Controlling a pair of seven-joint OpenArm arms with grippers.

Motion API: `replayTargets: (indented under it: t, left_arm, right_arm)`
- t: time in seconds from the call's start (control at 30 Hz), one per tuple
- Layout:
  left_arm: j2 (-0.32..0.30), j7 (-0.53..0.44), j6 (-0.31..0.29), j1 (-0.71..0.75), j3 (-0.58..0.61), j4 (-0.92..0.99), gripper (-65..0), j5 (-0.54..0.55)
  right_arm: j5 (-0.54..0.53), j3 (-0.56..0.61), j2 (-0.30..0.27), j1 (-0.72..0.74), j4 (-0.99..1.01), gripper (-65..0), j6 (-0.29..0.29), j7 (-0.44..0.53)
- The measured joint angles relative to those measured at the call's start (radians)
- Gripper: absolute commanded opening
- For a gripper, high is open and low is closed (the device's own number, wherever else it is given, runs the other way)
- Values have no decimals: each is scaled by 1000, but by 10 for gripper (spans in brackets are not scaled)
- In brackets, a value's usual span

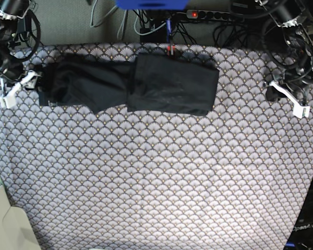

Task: Fold the T-shirt properly

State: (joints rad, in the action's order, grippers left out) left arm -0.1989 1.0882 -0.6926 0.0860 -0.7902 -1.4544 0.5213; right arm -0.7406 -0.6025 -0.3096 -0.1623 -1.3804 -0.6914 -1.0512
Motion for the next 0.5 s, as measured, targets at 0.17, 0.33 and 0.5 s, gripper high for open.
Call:
replayTargets:
  t: [0.17,0.33,0.5]
  left_arm:
    - [0,0,0,0,0,0,-583,0]
    - [0,0,0,0,0,0,-583,0]
    - [2,0,0,0,0,0,-583,0]
  right_arm:
    - [-1,2,2,-2,0,-323,0,-24]
    - [-9,2,-1,1,-3,-299,0,-51]
    - [-8,2,-1,7,-3,-296,0,-66]
